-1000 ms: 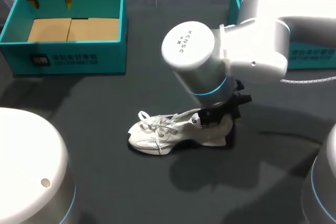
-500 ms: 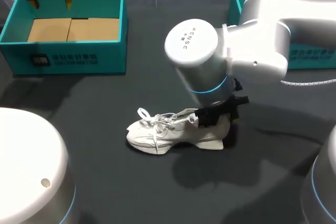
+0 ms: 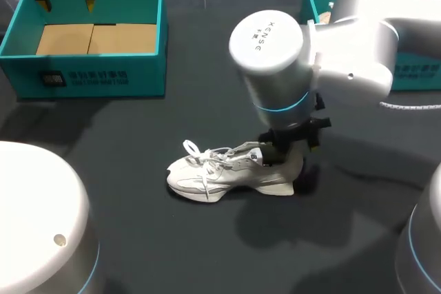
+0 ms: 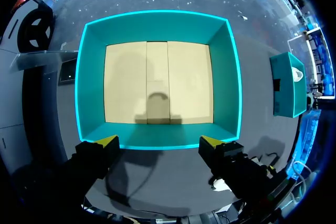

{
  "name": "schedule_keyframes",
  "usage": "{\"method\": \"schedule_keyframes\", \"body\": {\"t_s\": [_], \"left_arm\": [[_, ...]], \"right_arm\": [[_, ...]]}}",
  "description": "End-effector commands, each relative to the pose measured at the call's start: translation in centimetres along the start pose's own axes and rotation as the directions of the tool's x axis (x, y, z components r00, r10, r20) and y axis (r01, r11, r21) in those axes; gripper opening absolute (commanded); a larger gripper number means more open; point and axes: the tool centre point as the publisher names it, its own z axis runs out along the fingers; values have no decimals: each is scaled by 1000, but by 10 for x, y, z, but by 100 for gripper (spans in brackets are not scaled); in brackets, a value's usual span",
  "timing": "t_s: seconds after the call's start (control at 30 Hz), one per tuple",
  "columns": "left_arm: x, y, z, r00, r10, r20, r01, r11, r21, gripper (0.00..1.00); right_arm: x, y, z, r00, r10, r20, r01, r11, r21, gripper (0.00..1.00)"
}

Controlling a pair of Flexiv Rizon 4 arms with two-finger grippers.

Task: Take the shoe out of the shoebox, open the shoe tongue, remove and reinsert the insole, then place the shoe into the shoebox

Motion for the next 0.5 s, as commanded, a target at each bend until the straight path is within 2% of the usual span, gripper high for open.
{"method": "schedule_keyframes", "body": {"t_s": [0.03, 0.07, 0.3, 0.5], "left_arm": [[0, 0, 0, 1000, 0, 0, 0, 1000, 0, 100], [0, 0, 0, 1000, 0, 0, 0, 1000, 0, 100], [0, 0, 0, 1000, 0, 0, 0, 1000, 0, 100], [0, 0, 0, 1000, 0, 0, 0, 1000, 0, 100]], "right_arm": [[-21, 0, -18, 997, -2, -77, 0, 1000, -31, 96], [-23, 1, -21, 996, -3, -85, -1, 999, -39, 100], [-38, 5, -45, 982, -35, -184, 22, 997, -71, 100], [-59, 6, -68, 934, -104, -341, 59, 988, -139, 100]]}}
